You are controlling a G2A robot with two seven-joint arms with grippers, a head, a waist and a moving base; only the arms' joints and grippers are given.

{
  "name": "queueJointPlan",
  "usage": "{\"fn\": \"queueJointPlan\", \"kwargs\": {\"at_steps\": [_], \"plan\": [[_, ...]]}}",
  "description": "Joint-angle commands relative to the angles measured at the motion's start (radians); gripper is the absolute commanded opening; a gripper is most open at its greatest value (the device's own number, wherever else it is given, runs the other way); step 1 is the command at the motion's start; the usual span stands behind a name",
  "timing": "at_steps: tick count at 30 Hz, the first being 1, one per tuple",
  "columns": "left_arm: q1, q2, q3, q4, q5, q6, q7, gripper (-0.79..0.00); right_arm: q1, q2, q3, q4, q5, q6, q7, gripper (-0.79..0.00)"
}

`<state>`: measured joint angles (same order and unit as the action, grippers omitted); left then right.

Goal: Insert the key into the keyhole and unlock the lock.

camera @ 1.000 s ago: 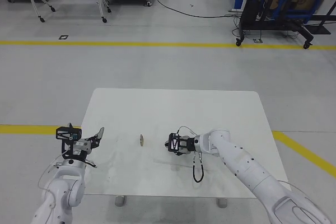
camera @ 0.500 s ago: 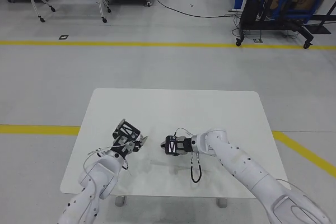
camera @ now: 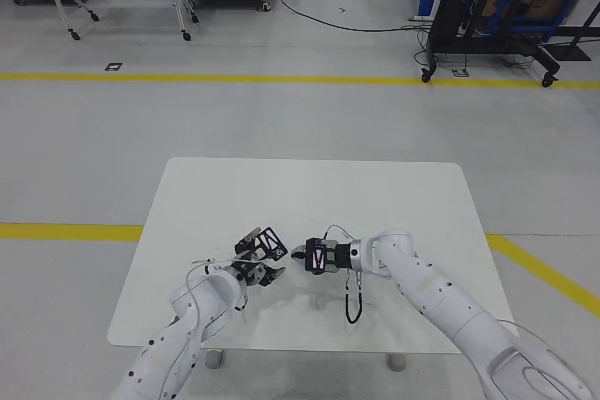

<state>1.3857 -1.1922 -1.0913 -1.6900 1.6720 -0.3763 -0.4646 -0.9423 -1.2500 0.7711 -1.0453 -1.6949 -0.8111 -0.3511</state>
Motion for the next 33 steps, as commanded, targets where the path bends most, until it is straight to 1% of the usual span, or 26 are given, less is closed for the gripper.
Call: {"fn": "queueJointPlan", "kwargs": {"at_steps": [1, 7, 11, 14, 17, 19, 22, 24, 25, 32, 33], "plan": [[-0.007, -0.003, 0.010, 0.007, 0.005, 0.009, -0.007, 0.000, -0.001, 0.002, 0.000, 0.000, -0.007, 0.001, -0.009, -0.785], [-0.027, -0.011, 0.042, 0.025, 0.027, 0.036, -0.024, 0.000, -0.002, 0.009, 0.003, 0.000, -0.016, -0.018, -0.075, -0.785], [-0.042, -0.016, 0.060, 0.045, 0.020, 0.033, -0.032, 0.000, -0.009, 0.016, 0.024, 0.029, 0.028, -0.039, -0.180, -0.785], [-0.052, -0.020, 0.060, 0.058, 0.007, 0.041, -0.029, 0.000, -0.016, 0.021, 0.036, 0.048, 0.039, -0.019, -0.218, -0.785], [-0.052, -0.018, 0.039, 0.047, -0.012, 0.049, -0.016, 0.000, -0.030, 0.030, 0.055, 0.053, 0.040, -0.002, -0.261, -0.785], [-0.046, -0.015, 0.010, 0.031, -0.034, 0.046, -0.005, 0.000, -0.045, 0.038, 0.069, 0.043, 0.035, 0.009, -0.284, -0.785], [-0.041, -0.007, -0.056, 0.001, -0.097, 0.019, 0.013, 0.000, -0.066, 0.050, 0.088, 0.028, 0.033, 0.001, -0.301, -0.785], [-0.026, 0.000, -0.107, -0.028, -0.155, -0.003, 0.029, 0.000, -0.066, 0.050, 0.088, 0.028, 0.033, 0.001, -0.301, -0.785], [-0.025, 0.004, -0.125, -0.040, -0.133, -0.007, 0.013, 0.000, -0.066, 0.050, 0.088, 0.028, 0.033, 0.001, -0.301, -0.785], [-0.025, 0.004, -0.125, -0.040, -0.133, -0.007, 0.013, 0.000, -0.066, 0.050, 0.088, 0.028, 0.033, 0.001, -0.301, -0.785], [-0.025, 0.004, -0.125, -0.040, -0.133, -0.007, 0.013, 0.000, -0.074, 0.049, 0.087, 0.011, 0.053, 0.000, -0.313, -0.785]]}}
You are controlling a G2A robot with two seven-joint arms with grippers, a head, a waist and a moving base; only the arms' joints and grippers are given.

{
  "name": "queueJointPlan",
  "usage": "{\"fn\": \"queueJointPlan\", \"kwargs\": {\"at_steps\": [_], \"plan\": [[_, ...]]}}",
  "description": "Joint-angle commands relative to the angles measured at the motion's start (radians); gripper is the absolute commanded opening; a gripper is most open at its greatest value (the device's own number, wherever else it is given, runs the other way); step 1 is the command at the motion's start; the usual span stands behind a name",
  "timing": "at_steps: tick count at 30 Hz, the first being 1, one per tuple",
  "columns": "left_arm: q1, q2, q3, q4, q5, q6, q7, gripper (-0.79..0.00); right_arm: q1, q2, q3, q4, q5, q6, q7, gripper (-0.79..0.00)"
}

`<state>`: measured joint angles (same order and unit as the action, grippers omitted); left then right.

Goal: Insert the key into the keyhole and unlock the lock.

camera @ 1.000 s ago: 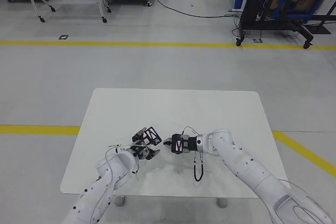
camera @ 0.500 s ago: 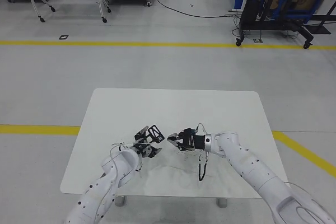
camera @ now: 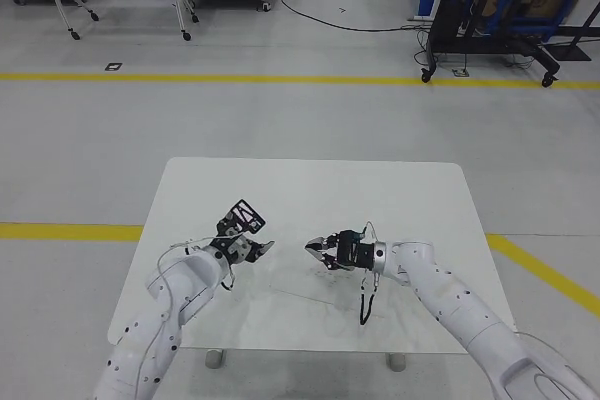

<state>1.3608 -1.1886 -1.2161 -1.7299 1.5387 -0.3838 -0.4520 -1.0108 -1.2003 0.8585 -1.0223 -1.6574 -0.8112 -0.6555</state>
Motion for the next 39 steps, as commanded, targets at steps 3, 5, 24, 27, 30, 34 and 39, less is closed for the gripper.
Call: {"fn": "queueJointPlan", "kwargs": {"at_steps": [3, 5, 24, 27, 30, 34, 39], "plan": [[0.010, -0.001, -0.057, 0.030, -0.213, -0.043, 0.051, 0.000, -0.019, -0.004, 0.012, -0.031, 0.102, -0.021, -0.078, -0.785], [0.021, 0.006, -0.117, 0.066, -0.436, -0.187, 0.099, 0.000, -0.020, -0.006, 0.021, -0.008, 0.160, -0.057, -0.130, -0.785], [-0.102, 0.017, -0.067, 0.388, -1.527, -0.457, -0.226, 0.000, -0.037, -0.031, 0.017, 0.005, 0.491, -0.194, -0.159, -0.785], [-0.132, 0.021, -0.050, 0.410, -1.606, -0.507, -0.299, 0.000, -0.061, -0.041, -0.052, -0.011, 0.667, -0.201, -0.127, -0.785], [-0.149, 0.020, -0.012, 0.433, -1.719, -0.545, -0.346, 0.000, -0.026, -0.047, -0.164, 0.005, 0.892, -0.201, -0.038, -0.785], [-0.183, 0.021, 0.012, 0.458, -1.730, -0.581, -0.382, -0.163, 0.031, -0.045, -0.255, 0.041, 1.111, -0.201, 0.092, -0.785], [-0.199, 0.017, 0.051, 0.463, -1.684, -0.578, -0.376, -0.212, 0.065, -0.035, -0.299, 0.039, 1.225, -0.201, 0.157, -0.785]]}}
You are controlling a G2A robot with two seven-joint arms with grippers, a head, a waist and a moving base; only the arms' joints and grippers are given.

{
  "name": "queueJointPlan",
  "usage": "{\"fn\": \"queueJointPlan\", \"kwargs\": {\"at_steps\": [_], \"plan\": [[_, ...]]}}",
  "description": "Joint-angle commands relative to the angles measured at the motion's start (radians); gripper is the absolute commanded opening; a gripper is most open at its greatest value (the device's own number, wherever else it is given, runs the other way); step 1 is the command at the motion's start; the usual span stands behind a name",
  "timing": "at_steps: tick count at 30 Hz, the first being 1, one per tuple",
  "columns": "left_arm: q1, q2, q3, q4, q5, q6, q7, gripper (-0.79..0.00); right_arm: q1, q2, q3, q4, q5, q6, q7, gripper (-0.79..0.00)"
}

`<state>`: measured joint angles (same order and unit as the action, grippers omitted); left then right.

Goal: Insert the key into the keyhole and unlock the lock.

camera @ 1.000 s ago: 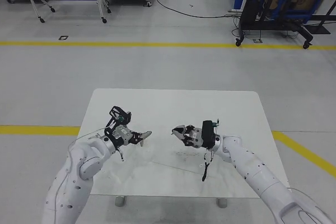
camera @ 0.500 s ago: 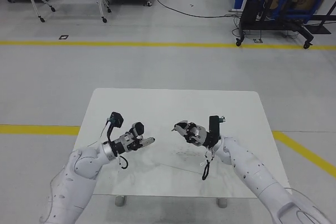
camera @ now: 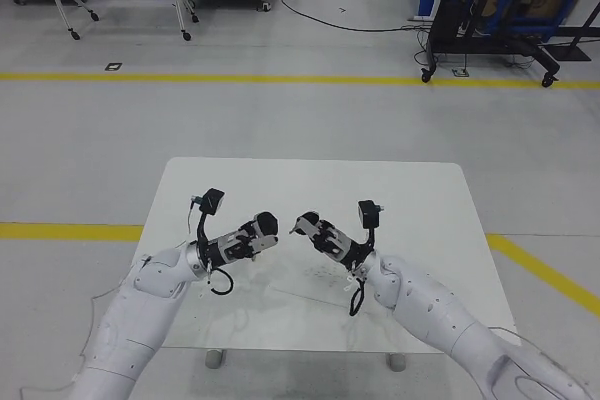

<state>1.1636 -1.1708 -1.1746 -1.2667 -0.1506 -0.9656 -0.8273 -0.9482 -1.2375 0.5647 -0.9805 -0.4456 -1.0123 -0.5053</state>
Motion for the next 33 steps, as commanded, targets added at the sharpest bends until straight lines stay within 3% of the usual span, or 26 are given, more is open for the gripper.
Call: {"fn": "queueJointPlan", "kwargs": {"at_steps": [1, 6, 8, 12, 18, 20, 22, 33], "plan": [[-0.006, -0.002, 0.019, 0.000, 0.015, 0.004, -0.002, -0.231, 0.007, 0.005, -0.011, -0.006, 0.026, 0.000, 0.016, -0.785], [-0.013, -0.003, 0.036, 0.007, 0.042, 0.015, 0.026, -0.209, 0.021, 0.017, -0.038, -0.030, 0.069, 0.000, 0.052, -0.785], [-0.014, -0.002, 0.038, 0.006, 0.050, 0.019, 0.035, -0.129, 0.024, 0.021, -0.049, -0.040, 0.081, 0.000, 0.057, -0.785], [-0.015, 0.000, 0.049, 0.003, 0.058, 0.026, 0.039, -0.240, 0.035, 0.020, -0.073, -0.034, 0.104, 0.000, 0.067, -0.785], [-0.014, 0.003, 0.057, -0.001, 0.079, 0.037, 0.059, -0.489, 0.053, 0.013, -0.104, -0.020, 0.126, 0.000, 0.071, -0.785], [-0.014, 0.003, 0.059, -0.003, 0.087, 0.038, 0.067, -0.606, 0.055, 0.014, -0.108, -0.019, 0.127, 0.000, 0.064, -0.785], [-0.013, 0.005, 0.060, -0.004, 0.094, 0.043, 0.075, -0.785, 0.056, 0.016, -0.112, -0.017, 0.122, 0.000, 0.056, -0.785], [-0.012, 0.011, 0.050, -0.004, 0.134, 0.069, 0.128, -0.785, 0.051, 0.038, -0.122, -0.017, 0.098, 0.000, 0.003, -0.785]]}}
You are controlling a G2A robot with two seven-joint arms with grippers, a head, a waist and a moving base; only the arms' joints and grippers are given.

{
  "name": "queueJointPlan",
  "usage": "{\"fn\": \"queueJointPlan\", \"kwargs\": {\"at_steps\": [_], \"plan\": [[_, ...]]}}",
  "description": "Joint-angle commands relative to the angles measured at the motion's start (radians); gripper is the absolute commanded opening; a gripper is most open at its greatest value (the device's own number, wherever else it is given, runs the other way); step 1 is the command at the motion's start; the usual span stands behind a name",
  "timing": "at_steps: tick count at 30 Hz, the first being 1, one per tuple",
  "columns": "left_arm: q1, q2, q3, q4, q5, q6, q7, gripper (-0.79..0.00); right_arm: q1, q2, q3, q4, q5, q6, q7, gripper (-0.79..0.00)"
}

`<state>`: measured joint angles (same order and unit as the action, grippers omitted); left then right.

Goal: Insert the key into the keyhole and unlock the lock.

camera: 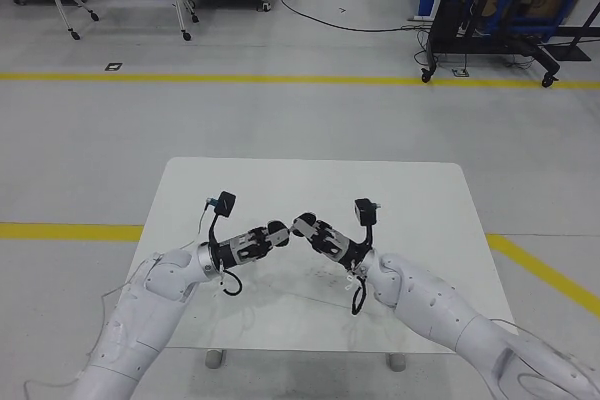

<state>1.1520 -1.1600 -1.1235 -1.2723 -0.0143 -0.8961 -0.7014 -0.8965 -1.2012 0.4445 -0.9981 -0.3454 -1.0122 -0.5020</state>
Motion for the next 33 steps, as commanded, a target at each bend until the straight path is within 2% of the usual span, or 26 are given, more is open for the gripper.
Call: {"fn": "queueJointPlan", "kwargs": {"at_steps": [1, 20, 21, 22, 23, 24, 30, 31, 32, 33], "plan": [[-0.001, 0.001, -0.001, 0.003, -0.004, -0.002, 0.003, -0.785, -0.001, 0.003, -0.006, 0.000, -0.001, 0.000, 0.000, -0.785], [-0.008, 0.012, -0.002, 0.010, 0.013, -0.016, 0.036, -0.785, 0.011, 0.025, -0.054, -0.010, 0.079, 0.000, 0.090, -0.785], [-0.009, 0.012, -0.001, 0.011, 0.014, -0.018, 0.035, -0.785, 0.011, 0.025, -0.055, -0.009, 0.087, 0.000, 0.096, -0.690], [-0.010, 0.013, 0.000, 0.012, 0.013, -0.019, 0.035, -0.785, 0.012, 0.025, -0.056, -0.010, 0.095, 0.000, 0.102, -0.449], [-0.011, 0.013, 0.001, 0.014, 0.013, -0.021, 0.036, -0.785, 0.012, 0.025, -0.055, -0.009, 0.103, 0.000, 0.107, -0.095], [-0.012, 0.013, 0.001, 0.015, 0.013, -0.022, 0.036, -0.785, 0.012, 0.026, -0.055, -0.010, 0.108, 0.000, 0.112, 0.000], [-0.016, 0.017, -0.004, 0.023, 0.017, -0.033, 0.048, -0.785, 0.009, 0.027, -0.051, -0.014, 0.132, 0.000, 0.139, 0.000], [-0.016, 0.018, -0.007, 0.024, 0.016, -0.035, 0.052, -0.785, 0.008, 0.027, -0.051, -0.013, 0.138, 0.000, 0.150, -0.022], [-0.015, 0.019, -0.009, 0.025, 0.016, -0.037, 0.053, -0.785, 0.007, 0.027, -0.052, -0.013, 0.147, 0.000, 0.161, -0.102], [-0.014, 0.020, -0.009, 0.024, 0.016, -0.038, 0.053, -0.785, 0.007, 0.028, -0.051, -0.013, 0.154, 0.000, 0.171, -0.271]]}}
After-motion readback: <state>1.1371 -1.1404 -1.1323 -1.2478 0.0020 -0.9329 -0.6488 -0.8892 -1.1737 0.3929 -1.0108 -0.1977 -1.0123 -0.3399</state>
